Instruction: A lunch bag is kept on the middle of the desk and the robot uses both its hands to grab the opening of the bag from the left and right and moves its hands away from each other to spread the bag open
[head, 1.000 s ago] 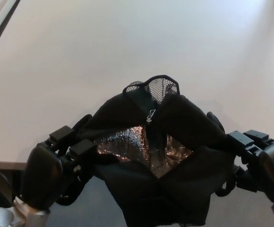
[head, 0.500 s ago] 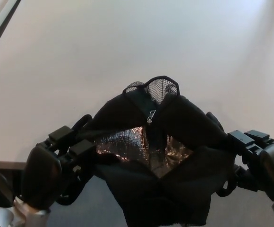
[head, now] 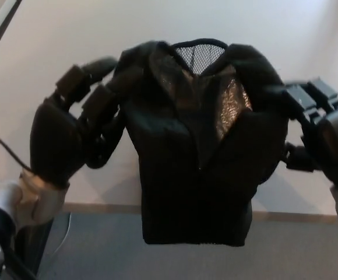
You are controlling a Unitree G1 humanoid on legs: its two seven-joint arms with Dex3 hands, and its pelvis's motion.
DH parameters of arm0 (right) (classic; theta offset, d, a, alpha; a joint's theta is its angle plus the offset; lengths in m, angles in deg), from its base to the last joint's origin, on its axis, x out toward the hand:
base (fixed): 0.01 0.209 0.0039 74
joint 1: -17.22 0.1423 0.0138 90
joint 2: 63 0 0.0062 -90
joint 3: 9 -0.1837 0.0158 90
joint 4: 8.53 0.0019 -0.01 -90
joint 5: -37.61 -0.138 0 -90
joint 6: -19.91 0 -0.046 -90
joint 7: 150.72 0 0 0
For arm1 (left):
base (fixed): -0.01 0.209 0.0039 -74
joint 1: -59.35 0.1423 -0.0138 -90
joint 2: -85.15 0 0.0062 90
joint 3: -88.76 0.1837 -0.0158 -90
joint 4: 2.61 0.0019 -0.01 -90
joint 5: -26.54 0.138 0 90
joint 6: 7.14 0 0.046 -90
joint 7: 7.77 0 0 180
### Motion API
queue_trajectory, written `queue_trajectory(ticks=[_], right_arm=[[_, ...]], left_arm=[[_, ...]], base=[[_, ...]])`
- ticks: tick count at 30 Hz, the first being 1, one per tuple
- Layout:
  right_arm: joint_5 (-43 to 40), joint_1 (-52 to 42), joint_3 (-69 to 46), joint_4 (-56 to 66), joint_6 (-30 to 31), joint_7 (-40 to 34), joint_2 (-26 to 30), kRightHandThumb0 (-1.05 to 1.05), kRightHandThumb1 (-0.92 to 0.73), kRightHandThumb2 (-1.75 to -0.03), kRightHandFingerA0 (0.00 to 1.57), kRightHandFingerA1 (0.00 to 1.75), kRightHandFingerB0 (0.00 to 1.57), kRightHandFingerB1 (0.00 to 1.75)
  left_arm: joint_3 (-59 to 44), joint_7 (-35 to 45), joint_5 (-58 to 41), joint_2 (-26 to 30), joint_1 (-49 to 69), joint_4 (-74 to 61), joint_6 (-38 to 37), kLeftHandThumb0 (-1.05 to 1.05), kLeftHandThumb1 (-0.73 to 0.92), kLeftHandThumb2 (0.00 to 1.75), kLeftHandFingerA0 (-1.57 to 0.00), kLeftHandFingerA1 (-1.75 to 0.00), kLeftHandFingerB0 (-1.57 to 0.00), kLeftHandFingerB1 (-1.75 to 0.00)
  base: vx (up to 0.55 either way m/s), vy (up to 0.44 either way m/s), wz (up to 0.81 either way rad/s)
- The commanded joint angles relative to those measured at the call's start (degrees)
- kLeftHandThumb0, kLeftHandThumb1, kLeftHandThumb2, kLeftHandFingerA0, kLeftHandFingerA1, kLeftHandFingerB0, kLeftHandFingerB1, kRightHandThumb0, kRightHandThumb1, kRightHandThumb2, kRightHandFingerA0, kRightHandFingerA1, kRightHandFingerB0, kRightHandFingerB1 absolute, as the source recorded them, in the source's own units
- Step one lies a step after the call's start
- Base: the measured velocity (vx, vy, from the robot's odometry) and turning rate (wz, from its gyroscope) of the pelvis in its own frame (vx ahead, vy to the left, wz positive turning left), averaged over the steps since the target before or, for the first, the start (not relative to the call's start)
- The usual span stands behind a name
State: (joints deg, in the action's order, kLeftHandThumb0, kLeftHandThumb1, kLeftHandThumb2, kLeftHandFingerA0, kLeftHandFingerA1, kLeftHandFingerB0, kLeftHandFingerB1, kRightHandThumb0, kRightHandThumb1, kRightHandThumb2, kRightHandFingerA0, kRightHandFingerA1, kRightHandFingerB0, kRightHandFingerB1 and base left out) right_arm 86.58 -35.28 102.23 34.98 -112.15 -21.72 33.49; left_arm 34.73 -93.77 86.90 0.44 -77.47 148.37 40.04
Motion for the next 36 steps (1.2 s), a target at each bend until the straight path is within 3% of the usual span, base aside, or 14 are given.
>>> queue_trajectory(ticks=[1, 2, 3, 9, 10, 11, 14, 15, 17, 18, 21, 23, 24, 36], right_arm=[[-4.00, 13.03, -2.43, 8.01, 13.66, 23.66, 1.35, -0.44, -0.50, -0.57, 0.14, 0.30, 0.06, 0.21], [-3.92, 14.15, -2.36, 7.41, 13.46, 23.67, 1.25, -0.44, -0.50, -0.57, 0.14, 0.30, 0.06, 0.21], [-2.16, 18.86, -1.73, 3.96, 14.31, 22.45, 0.56, -0.29, -0.28, -0.85, 0.00, 0.48, 0.00, 0.48], [0.58, 27.65, -0.06, -4.91, 18.77, 19.55, -1.17, -0.21, -0.39, -0.88, 0.00, 0.48, 0.00, 0.48], [0.12, 28.16, -0.24, -5.74, 18.91, 19.57, -1.18, -0.32, -0.42, -0.56, 0.16, 0.34, 0.12, 0.30], [-0.27, 28.68, -0.29, -6.58, 19.11, 19.66, -1.18, -0.21, -0.37, -0.87, 0.00, 0.48, 0.00, 0.48], [-1.84, 29.66, -0.73, -8.32, 19.07, 21.69, -0.61, -0.21, -0.40, -0.88, 0.00, 0.47, 0.00, 0.49], [-1.60, 30.22, -0.48, -9.45, 18.93, 21.26, -0.26, -0.27, -0.44, -0.56, 0.20, 0.34, 0.09, 0.23], [-1.91, 30.53, -0.41, -10.13, 19.03, 21.93, 0.01, -0.27, -0.44, -0.56, 0.19, 0.33, 0.09, 0.23], [-1.91, 30.41, -0.34, -10.67, 19.28, 21.92, 0.28, -0.20, -0.37, -0.87, 0.01, 0.47, 0.00, 0.49], [-3.16, 29.55, -0.82, -11.41, 17.86, 23.95, 1.37, -0.18, -0.43, -0.90, 0.00, 0.48, 0.00, 0.49], [-2.20, 28.98, -0.30, -10.72, 18.24, 23.24, 2.46, -0.19, -0.41, -0.89, 0.00, 0.47, 0.00, 0.49], [-2.44, 28.79, -0.44, -10.59, 17.93, 23.44, 2.92, -0.25, -0.46, -0.55, 0.20, 0.31, 0.10, 0.25], [-5.20, 21.12, -2.05, -3.72, 16.39, 26.18, 8.87, -0.34, -0.44, -0.61, 0.21, 0.36, 0.13, 0.32]], left_arm=[[-0.76, 5.32, 0.43, 1.24, -11.63, 3.08, 8.37, 0.14, 0.58, 0.76, -0.13, -0.36, 0.00, -0.12], [-0.86, 5.82, 0.23, 1.26, -12.19, 3.25, 8.32, 0.14, 0.58, 0.76, -0.13, -0.36, 0.00, -0.12], [-1.44, 7.54, -0.58, 1.27, -14.32, 3.87, 8.74, 0.09, 0.47, 0.85, -0.14, -0.37, 0.00, -0.19], [-2.21, 9.91, -2.15, 1.26, -17.29, 7.15, 9.09, 0.12, 0.42, 0.87, -0.15, -0.37, 0.00, -0.15], [-2.25, 10.00, -2.21, 1.29, -17.26, 7.42, 9.38, 0.11, 0.45, 0.86, -0.15, -0.37, 0.00, -0.16], [-2.23, 10.07, -2.21, 1.36, -17.26, 7.73, 9.65, 0.08, 0.51, 0.77, -0.20, -0.30, 0.00, -0.21], [-1.83, 9.82, -1.89, 2.05, -16.63, 8.96, 10.16, 0.06, 0.49, 0.83, -0.16, -0.36, -0.03, -0.19], [-1.74, 9.97, -1.89, 2.53, -16.31, 9.40, 10.17, 0.05, 0.49, 0.84, -0.16, -0.35, -0.04, -0.20], [-1.61, 10.60, -2.01, 2.78, -15.92, 9.84, 10.55, 0.04, 0.50, 0.85, -0.14, -0.35, -0.03, -0.19], [-1.47, 10.77, -1.99, 3.13, -15.35, 10.13, 10.89, 0.01, 0.53, 0.80, -0.13, -0.36, -0.01, -0.17], [-1.36, 11.37, -2.13, 4.12, -14.18, 10.21, 11.13, 0.00, 0.54, 0.77, -0.10, -0.36, 0.00, -0.14], [-1.41, 12.23, -2.26, 4.58, -14.11, 10.25, 11.64, -0.01, 0.55, 0.73, -0.10, -0.35, 0.00, -0.08], [-1.56, 12.24, -2.43, 4.88, -14.12, 10.23, 11.54, -0.01, 0.53, 0.72, -0.12, -0.36, 0.00, -0.08], [-3.93, 12.38, -4.67, 8.69, -11.17, 7.63, 9.53, 0.02, 0.52, 0.74, -0.17, -0.35, -0.07, -0.18]], base=[[0.00, 0.000, 0.00], [0.00, 0.000, 0.00], [0.00, 0.000, 0.00], [0.00, 0.000, 0.00], [0.00, 0.000, 0.00], [0.00, 0.000, 0.00], [0.00, 0.000, 0.00], [0.00, 0.000, 0.00], [0.00, 0.000, 0.00], [0.00, 0.000, 0.00], [0.00, 0.000, 0.00], [0.00, 0.000, 0.00], [0.00, 0.000, 0.00], [0.00, 0.000, 0.00]])
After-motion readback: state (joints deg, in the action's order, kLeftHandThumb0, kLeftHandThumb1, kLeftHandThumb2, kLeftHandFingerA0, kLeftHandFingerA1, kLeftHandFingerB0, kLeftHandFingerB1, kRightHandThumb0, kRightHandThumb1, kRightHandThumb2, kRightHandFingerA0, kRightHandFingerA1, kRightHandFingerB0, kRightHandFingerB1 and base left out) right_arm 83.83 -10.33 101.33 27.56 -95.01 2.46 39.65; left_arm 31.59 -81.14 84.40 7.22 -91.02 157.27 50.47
